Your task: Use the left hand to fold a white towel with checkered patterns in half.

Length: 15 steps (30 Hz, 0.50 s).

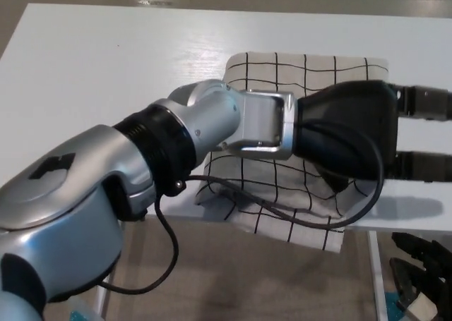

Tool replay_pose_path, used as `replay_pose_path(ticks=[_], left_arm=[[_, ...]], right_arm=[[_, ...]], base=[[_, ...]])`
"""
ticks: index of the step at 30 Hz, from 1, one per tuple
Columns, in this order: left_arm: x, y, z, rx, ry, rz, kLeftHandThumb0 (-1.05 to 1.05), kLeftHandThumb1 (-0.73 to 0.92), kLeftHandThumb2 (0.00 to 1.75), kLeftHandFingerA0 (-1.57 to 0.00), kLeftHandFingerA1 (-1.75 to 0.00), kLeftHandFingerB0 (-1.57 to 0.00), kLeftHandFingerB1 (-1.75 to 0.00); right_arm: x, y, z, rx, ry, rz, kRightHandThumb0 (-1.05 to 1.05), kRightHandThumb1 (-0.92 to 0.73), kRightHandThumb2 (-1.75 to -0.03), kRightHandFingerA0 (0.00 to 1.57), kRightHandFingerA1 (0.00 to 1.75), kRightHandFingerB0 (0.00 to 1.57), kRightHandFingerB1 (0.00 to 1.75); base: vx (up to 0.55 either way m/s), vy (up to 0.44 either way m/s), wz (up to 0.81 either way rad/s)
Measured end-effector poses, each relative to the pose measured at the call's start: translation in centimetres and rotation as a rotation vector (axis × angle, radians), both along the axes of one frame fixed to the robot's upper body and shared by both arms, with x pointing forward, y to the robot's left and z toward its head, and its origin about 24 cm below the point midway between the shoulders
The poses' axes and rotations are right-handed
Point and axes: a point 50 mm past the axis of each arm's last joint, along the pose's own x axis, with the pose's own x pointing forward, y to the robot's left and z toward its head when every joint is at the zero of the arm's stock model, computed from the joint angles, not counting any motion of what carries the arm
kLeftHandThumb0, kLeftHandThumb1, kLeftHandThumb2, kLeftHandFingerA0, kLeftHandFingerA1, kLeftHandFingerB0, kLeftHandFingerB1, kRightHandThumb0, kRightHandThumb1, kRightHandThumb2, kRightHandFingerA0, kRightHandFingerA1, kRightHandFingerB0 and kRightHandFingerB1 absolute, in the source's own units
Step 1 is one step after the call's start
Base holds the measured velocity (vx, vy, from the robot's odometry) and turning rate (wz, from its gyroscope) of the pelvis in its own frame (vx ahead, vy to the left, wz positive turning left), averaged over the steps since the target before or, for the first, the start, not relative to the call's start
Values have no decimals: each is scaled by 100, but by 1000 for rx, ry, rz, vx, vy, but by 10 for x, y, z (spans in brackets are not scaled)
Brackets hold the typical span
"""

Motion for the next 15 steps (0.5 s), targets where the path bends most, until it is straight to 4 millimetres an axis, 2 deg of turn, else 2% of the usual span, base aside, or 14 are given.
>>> replay_pose_path(ticks=[5, 6, 8, 9, 11, 15], left_arm=[[-2, -2, 9, -10, 10, 23, -99, 67, 62, 0, 0, 0, -2], [-2, -3, 11, -13, 13, 29, -104, 53, 80, 0, 0, 0, -4], [-2, -3, 15, -19, 17, 38, -105, 53, 79, 0, 0, 0, -6], [-2, -3, 17, -26, 22, 47, -104, 65, 62, 0, 0, 0, -9], [-2, -2, 25, -47, 34, 66, -99, 66, 61, 0, 0, 0, -3], [-2, -2, 40, -96, 57, 89, -99, 66, 61, 0, 0, 0, -11]], right_arm=[[0, 0, 0, 0, -1, 2, -48, -64, -60, 63, 45, 73, 49], [0, 0, 0, 0, -1, 3, -48, -64, -60, 63, 45, 73, 49], [0, 0, 0, 0, -1, 3, -48, -64, -60, 62, 44, 72, 48], [0, 0, 0, -1, -1, 3, -48, -64, -60, 62, 43, 71, 48], [0, 0, 0, -1, -1, 4, -48, -64, -60, 62, 43, 71, 48], [0, 0, 0, -1, 0, 4, -50, -64, -60, 59, 42, 71, 48]], base=[[0, 0, 0], [0, 0, 0], [0, 0, 0], [0, 0, 0], [0, 0, 0], [0, 0, 0]])
